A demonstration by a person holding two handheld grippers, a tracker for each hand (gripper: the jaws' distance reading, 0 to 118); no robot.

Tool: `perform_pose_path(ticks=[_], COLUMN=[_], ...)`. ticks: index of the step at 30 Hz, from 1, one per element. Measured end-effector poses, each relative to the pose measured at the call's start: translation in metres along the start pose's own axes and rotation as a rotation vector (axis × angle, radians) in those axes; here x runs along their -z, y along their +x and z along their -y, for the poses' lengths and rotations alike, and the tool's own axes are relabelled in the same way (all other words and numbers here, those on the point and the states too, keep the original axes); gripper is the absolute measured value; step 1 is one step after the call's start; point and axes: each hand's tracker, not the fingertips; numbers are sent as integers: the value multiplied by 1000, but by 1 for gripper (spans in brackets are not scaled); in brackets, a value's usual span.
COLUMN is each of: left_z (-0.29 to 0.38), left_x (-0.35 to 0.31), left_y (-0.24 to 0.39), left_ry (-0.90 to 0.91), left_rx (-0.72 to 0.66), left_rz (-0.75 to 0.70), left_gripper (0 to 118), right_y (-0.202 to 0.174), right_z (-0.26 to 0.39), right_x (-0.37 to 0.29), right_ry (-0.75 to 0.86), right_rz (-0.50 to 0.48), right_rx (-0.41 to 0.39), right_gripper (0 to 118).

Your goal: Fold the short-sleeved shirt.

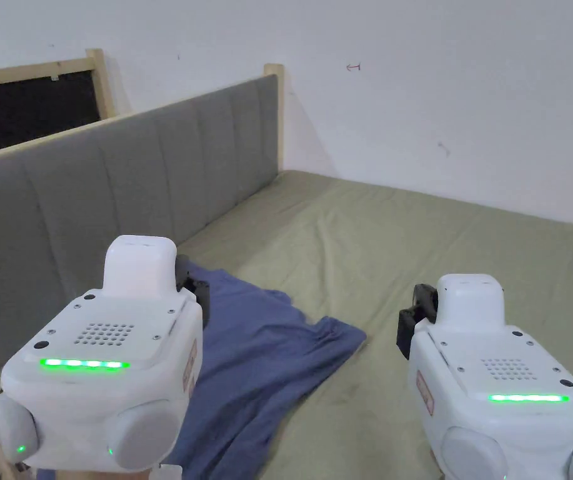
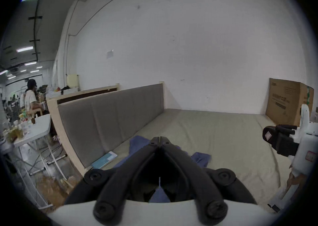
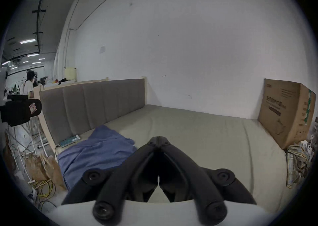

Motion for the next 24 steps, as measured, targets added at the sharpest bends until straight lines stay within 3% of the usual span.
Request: perform_pose_path(ticks=[5,13,14,15,16,17,18,24], left_z=[10,80,92,105,116,127,136,164], left_x=[21,132,151,167,180,192,199,226], left_y=[-9,-10,-10,-8,-6,-4,-1,17], left_ry=[-61,-433,-510,-589,-633,-677,-691,-770], left_rx=[-2,-77,-100,-83,-78,-78,-59,-20], left_rz=[-39,43,69,76,87,90,94,121], left_gripper=[0,5,13,35,65,103,111,109], right_y=[-7,-1,-1,0,2,4,5,15], right_z=[7,31,35,39,42,46,50,70], right_x=[14,41,44,47,48,51,54,76], right_ry=[-40,-144,-160,-179,-190,-202,-217,-296], right_rz=[-30,-30,-29,-26,-21,-20,-20,-4], right_rx=[18,49,49,55,64,75,80,108], right_gripper=[1,1,1,1,1,1,1,1])
